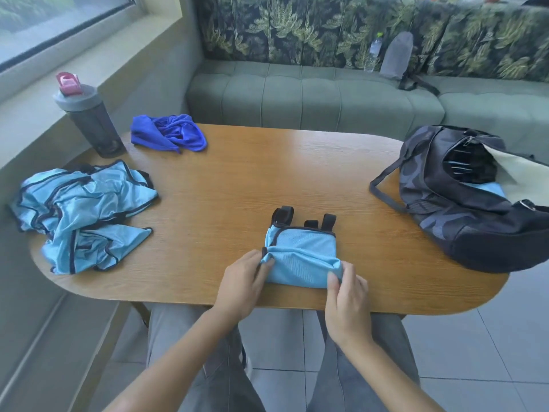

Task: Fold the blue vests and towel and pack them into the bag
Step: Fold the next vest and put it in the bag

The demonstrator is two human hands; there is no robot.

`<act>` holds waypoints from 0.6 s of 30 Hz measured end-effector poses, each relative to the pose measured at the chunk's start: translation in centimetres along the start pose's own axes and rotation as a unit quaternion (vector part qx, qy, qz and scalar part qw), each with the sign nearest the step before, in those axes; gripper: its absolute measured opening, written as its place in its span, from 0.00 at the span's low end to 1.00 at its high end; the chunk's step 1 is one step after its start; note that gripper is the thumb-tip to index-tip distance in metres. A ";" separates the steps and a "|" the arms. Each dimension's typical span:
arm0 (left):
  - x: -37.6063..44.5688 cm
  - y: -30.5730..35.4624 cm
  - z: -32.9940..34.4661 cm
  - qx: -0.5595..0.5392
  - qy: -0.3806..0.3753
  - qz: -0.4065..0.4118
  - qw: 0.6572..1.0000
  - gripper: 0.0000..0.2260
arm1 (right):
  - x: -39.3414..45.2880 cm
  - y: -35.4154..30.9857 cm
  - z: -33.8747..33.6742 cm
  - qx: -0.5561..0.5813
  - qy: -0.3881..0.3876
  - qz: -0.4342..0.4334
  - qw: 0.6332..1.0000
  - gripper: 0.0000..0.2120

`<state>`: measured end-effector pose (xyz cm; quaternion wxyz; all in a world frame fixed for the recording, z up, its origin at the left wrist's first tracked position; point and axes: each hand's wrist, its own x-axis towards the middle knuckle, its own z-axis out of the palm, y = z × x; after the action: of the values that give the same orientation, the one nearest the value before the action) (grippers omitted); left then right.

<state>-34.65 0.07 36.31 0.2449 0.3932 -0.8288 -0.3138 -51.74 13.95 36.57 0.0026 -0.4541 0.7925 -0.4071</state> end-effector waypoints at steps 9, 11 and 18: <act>3.8 1.6 1.5 0.072 0.059 -0.115 0.989 0.20 | 5.0 -0.3 1.2 -0.098 -0.011 0.057 0.993 0.12; 4.5 1.8 1.5 0.082 0.056 -0.132 0.986 0.23 | 5.9 -0.1 1.2 -0.144 -0.031 0.048 0.988 0.13; 6.5 3.4 1.2 0.088 0.030 -0.238 0.967 0.27 | 8.4 -0.4 1.3 -0.270 -0.111 0.110 0.950 0.18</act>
<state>-40.85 -3.05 38.97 0.1527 0.6084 -0.7281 -0.2766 -55.90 7.02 39.02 0.0126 -0.3904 0.9124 -0.1220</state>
